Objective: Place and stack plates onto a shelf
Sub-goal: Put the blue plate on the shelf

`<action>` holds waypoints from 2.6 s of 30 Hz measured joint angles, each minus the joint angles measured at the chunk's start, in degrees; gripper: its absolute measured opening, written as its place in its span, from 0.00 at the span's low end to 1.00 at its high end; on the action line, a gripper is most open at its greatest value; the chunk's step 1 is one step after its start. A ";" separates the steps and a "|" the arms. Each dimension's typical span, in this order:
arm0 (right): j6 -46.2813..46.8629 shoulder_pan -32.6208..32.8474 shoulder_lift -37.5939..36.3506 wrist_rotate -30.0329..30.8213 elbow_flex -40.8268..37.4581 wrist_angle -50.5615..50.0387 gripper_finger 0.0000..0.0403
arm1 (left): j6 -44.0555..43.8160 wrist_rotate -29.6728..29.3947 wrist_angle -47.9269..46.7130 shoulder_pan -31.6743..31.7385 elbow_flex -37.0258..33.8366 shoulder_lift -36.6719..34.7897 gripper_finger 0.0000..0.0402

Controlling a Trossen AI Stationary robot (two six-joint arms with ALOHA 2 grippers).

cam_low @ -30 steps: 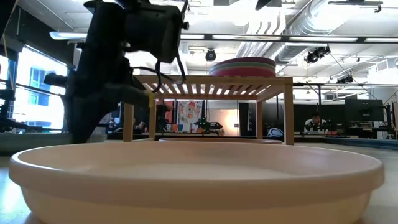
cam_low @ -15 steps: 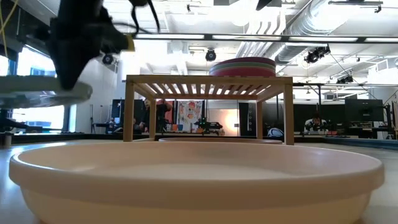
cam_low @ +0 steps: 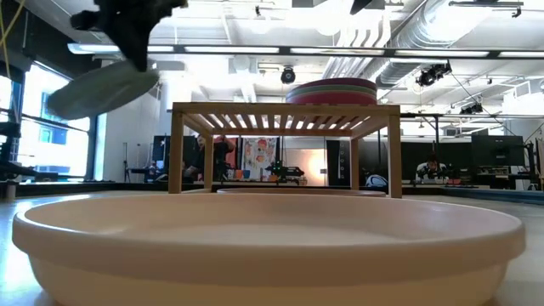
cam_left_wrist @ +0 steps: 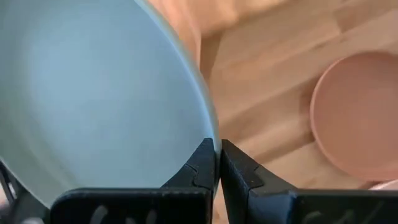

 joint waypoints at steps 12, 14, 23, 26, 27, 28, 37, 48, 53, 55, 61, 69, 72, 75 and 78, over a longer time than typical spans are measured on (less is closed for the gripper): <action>8.78 -0.01 0.00 -0.20 0.00 0.00 0.24 | 42.29 -5.95 5.40 12.16 8.54 -0.48 0.00; 10.39 0.00 0.00 -0.19 0.00 0.02 0.24 | 49.81 -5.44 7.96 14.17 9.37 -0.50 0.00; 22.52 0.01 0.00 -0.17 0.00 0.01 0.24 | 77.02 -2.20 12.85 21.55 13.12 3.13 0.01; 26.75 0.01 0.00 -0.18 0.00 0.00 0.24 | 82.54 -1.95 13.83 23.09 14.37 4.92 0.01; 27.83 0.06 0.00 -0.18 0.00 -0.02 0.24 | 84.28 -1.94 13.89 23.53 14.87 5.57 0.01; 28.90 0.06 0.00 -0.18 0.00 -0.02 0.24 | 86.11 -1.93 13.91 23.84 15.22 6.18 0.01; 37.60 0.06 0.00 -0.17 0.00 -0.31 0.24 | 103.97 0.54 14.29 24.02 15.92 12.03 0.01; 39.77 0.06 0.22 0.49 0.00 -0.30 0.24 | 113.04 2.36 13.18 23.47 15.92 15.67 0.01; 40.33 0.06 1.44 0.73 0.00 -0.30 0.24 | 114.75 4.51 12.15 22.70 15.92 15.67 0.01; 40.34 0.06 2.22 0.59 0.00 -0.31 0.24 | 114.75 5.60 9.94 22.66 15.95 15.67 0.01; 40.35 0.06 4.82 0.17 0.00 -1.00 0.24 | 113.44 7.17 7.29 22.71 15.92 16.44 0.01; 40.79 0.06 6.84 -2.45 0.00 -2.47 0.24 | 113.21 6.93 6.79 22.82 15.95 18.25 0.01; 41.98 0.51 6.86 -2.77 0.00 -2.45 0.24 | 113.19 5.62 6.81 22.84 15.95 18.90 0.01; 41.94 1.33 6.80 -2.35 0.00 -2.43 0.24 | 113.20 3.55 7.47 22.63 15.95 19.64 0.01; 41.94 2.12 6.79 -2.34 0.00 -2.43 0.24 | 113.20 1.33 7.59 22.57 15.95 20.07 0.01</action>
